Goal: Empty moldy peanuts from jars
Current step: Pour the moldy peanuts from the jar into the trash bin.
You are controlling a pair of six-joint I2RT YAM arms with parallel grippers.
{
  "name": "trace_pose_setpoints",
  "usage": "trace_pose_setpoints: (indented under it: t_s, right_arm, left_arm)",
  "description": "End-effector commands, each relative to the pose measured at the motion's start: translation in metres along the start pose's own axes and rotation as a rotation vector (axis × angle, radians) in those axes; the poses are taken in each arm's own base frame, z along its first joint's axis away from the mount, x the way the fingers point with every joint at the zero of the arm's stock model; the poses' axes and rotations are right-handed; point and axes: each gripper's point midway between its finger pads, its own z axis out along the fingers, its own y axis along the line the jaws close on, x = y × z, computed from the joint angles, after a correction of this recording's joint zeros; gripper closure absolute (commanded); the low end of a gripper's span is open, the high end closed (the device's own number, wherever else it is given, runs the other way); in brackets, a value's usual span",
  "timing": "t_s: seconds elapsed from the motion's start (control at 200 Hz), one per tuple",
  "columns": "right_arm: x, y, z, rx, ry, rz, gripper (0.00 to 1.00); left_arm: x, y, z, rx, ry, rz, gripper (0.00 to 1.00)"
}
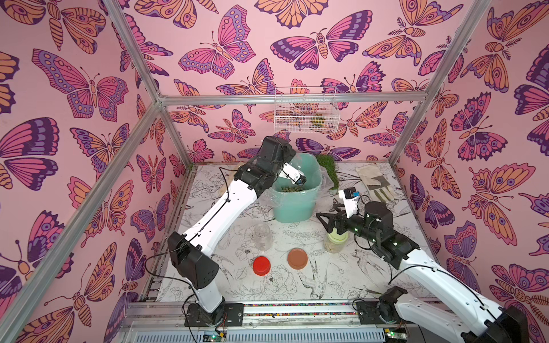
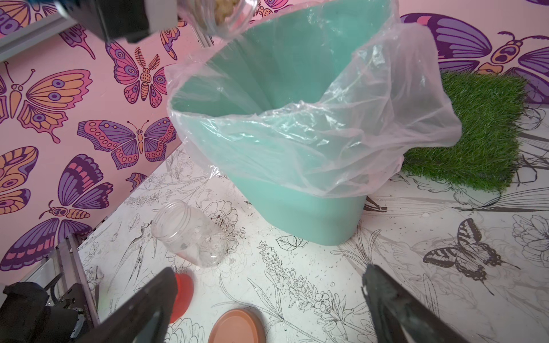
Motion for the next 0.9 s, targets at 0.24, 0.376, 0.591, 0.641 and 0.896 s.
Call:
trace_pose_setpoints:
  t_s: [0.24,0.376,0.591,0.641,0.896]
  right_arm:
    - [-0.014,0.003,-0.008,0.001,-0.035,-0.02,0.01]
    - [-0.015,0.004,-0.008,-0.005,-0.035,-0.016,0.01]
    - [-0.013,0.003,-0.008,0.001,-0.031,-0.017,0.01]
    - [-0.012,0.003,-0.009,0.003,-0.03,-0.018,0.01]
    - [-0.012,0.003,-0.008,-0.002,-0.031,-0.019,0.01]
  left_arm:
    - [0.012,0.03,-0.006,-0.094,0.007,-0.104,1.0]
    - [0.031,0.065,-0.021,-0.187,0.037,-0.214,1.0]
    - [0.001,-0.027,0.018,0.056,0.037,-0.131,1.0]
    - [-0.003,-0.04,0.019,0.089,0.038,-0.138,1.0]
    - [-0.001,-0.013,-0.001,0.007,-0.037,-0.42,1.0]
